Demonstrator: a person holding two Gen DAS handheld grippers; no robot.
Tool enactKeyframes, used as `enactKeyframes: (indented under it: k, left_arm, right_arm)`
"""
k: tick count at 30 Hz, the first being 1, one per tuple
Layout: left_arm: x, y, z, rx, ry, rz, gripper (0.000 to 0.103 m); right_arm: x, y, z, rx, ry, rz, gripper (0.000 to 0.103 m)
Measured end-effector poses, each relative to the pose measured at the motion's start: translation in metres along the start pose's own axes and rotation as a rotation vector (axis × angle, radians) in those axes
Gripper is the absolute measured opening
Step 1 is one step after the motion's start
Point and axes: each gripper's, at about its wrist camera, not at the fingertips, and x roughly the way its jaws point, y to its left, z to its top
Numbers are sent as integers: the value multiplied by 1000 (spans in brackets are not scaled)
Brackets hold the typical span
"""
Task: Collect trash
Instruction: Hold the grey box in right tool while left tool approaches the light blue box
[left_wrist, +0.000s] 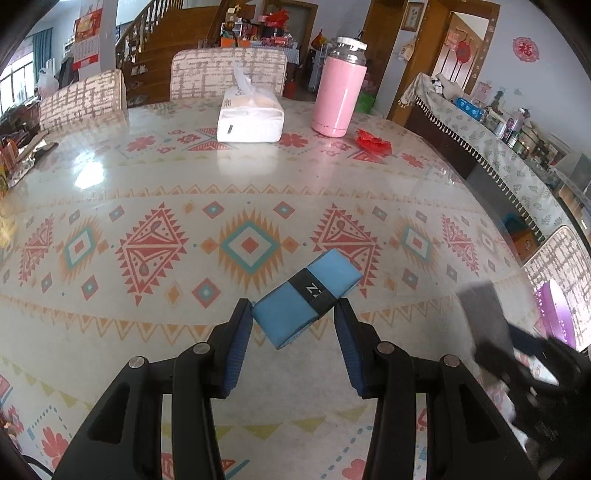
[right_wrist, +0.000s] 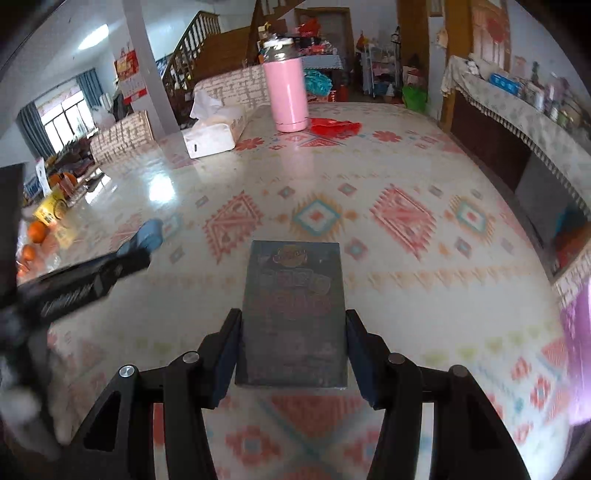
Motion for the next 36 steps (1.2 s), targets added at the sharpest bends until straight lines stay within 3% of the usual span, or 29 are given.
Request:
enactKeyframes:
  k: [12,36]
  left_arm:
    - [-6,-9,-3,33,-64,42,44]
    - [-15,-17,-5,60,-121,58,44]
  right_arm:
    - [-68,-41,-45,130,-80,-4,59]
    - [-120,-72,-83,190,-160,-50,59]
